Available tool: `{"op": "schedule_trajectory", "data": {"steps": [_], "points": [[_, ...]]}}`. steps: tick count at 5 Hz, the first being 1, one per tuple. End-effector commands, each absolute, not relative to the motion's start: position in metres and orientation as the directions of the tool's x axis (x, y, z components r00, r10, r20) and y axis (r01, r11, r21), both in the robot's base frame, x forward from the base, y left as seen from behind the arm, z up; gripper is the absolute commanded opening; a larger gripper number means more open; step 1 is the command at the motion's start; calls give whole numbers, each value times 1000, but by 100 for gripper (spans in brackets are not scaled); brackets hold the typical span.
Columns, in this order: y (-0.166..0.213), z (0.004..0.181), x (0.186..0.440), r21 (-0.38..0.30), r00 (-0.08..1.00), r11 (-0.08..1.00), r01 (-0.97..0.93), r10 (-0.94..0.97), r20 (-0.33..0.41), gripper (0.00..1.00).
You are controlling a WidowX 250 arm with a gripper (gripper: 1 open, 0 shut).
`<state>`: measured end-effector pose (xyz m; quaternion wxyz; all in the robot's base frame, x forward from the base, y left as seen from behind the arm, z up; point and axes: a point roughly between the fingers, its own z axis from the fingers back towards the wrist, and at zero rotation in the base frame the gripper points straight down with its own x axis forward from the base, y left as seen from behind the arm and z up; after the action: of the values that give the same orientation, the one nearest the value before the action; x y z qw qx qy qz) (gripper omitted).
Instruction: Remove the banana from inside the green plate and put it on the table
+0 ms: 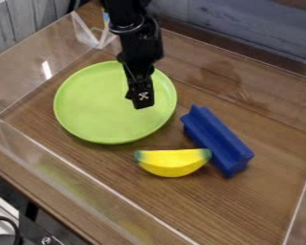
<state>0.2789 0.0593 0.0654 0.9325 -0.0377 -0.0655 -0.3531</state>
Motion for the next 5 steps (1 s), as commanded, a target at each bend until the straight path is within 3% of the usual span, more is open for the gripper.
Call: {"op": "schedule_trajectory", "data": {"steps": [1,5], "points": [[66,71,291,12,742,755,656,-647,175,0],[61,35,293,-25,719,724,689,-679,147,0]]}}
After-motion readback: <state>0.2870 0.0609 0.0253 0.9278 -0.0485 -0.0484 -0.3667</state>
